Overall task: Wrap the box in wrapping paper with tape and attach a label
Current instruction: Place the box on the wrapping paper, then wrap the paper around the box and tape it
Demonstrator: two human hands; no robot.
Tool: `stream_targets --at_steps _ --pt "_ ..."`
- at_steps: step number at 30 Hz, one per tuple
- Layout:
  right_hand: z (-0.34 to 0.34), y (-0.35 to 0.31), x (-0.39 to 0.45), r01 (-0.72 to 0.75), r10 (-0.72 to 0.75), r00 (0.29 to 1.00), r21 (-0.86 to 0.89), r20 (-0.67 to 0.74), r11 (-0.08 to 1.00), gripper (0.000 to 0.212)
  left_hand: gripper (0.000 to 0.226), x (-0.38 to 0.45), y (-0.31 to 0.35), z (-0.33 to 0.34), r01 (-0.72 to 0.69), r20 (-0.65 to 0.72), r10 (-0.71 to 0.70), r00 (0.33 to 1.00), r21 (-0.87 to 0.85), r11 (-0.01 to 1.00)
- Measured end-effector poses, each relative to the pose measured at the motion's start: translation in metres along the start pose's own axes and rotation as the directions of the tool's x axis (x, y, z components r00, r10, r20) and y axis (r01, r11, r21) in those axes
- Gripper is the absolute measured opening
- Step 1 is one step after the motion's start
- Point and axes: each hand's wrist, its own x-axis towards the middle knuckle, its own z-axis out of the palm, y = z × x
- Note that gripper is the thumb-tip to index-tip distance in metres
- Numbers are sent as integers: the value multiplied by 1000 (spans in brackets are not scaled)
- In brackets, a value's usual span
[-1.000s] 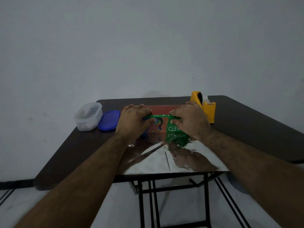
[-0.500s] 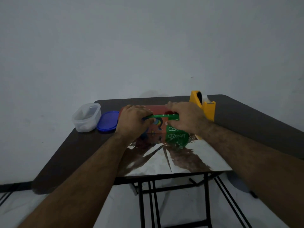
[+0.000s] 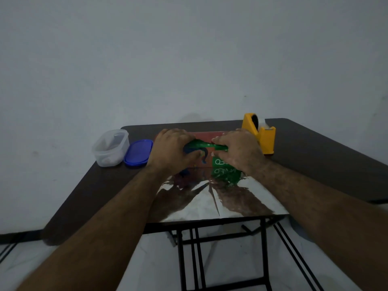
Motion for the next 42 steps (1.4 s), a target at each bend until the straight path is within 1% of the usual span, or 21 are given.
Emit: stream_targets --at_steps 1,3,7,12,18,20,21,22,23,24,26,29,31,33,35,37,40,42 --pt "-1 0 0 5 -5 1000 -5 3 1000 55 58 2 4 -2 -1 5 1 1000 -1 1000" --pt "-1 0 0 16 -15 1000 -18 6 1000 55 59 8 12 -4 -25 16 25 1000 21 999" --pt "1 -1 -1 28 -28 1000 -42 7 999 54 43 11 23 -2 -99 77 94 993 60 993" --pt "3 -2 -3 28 -29 1000 -53 -10 998 52 29 5 28 4 -55 66 52 997 44 998" --pt "5 7 -3 1 -2 998 -15 -56 1000 57 25 1 32 7 -32 22 31 999 51 998" --pt "2 15 -3 -10 12 998 21 -69 1000 62 25 2 32 8 -33 25 32 999 62 998" --pt "1 21 -3 -18 24 995 66 -93 998 64 25 2 32 8 -30 26 28 999 63 998" --pt "-1 27 -3 -44 60 991 130 -116 991 62 24 2 32 8 -25 27 23 999 62 998" --pt "-6 33 -2 -100 127 984 200 -127 975 55 24 2 32 9 -21 24 19 1000 61 998" --pt "-10 42 0 -176 213 969 251 -126 952 46 23 2 33 10 -17 19 16 1000 57 998" --pt "-19 57 7 -340 379 920 278 -100 899 34 22 0 34 13 -4 1 4 1000 37 999" --pt "-31 81 22 -557 585 809 243 -56 794 41 21 -4 33 19 34 -37 -34 999 -17 999" --pt "-41 91 30 -684 699 715 246 36 687 43 21 -5 33 24 52 -53 -55 997 -42 998" --pt "-48 97 35 -750 749 647 293 143 592 40 25 -7 32 27 52 -72 -56 996 -57 997" --pt "-52 101 38 -776 764 611 343 205 529 40 29 -9 32 28 49 -82 -55 995 -72 996" --pt "-56 104 41 -799 767 584 355 267 485 41 31 -9 32 29 54 -91 -61 994 -79 995" --pt "-52 113 53 -847 765 522 329 377 417 40 32 -10 32 30 54 -97 -62 993 -84 995" --pt "-47 117 61 -892 784 447 285 430 352 39 32 -10 31 30 47 -100 -55 993 -83 995"
